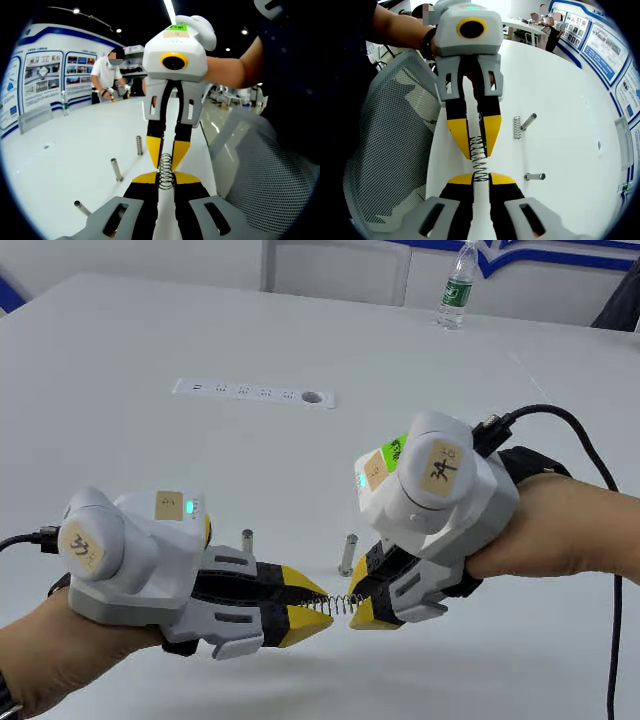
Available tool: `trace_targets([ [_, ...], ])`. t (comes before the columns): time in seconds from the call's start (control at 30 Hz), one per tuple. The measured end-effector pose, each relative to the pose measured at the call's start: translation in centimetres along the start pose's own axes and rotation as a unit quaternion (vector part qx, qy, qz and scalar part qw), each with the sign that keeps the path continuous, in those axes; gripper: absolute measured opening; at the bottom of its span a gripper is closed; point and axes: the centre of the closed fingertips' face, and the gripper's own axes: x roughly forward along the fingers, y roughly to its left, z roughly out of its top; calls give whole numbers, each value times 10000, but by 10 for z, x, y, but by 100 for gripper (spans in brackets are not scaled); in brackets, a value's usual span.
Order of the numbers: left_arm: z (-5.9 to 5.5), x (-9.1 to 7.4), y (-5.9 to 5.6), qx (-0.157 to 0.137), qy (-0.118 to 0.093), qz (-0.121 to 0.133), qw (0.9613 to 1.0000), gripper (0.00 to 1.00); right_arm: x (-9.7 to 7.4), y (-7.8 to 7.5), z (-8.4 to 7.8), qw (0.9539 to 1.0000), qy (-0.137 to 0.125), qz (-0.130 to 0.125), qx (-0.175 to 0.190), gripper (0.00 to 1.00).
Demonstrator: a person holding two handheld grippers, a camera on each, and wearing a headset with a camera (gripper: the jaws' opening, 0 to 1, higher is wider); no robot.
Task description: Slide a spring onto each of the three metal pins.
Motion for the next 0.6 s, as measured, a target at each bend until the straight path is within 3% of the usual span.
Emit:
trace_targets([
  [0.3,-5,2,1,-20,103,8,9999,10,-12,-2,12,9998,-196,-45,96,12],
  [0.6,-10,2,2,-73,160,27,9998,11,-15,0,25,9996,-262,-54,-28,12],
])
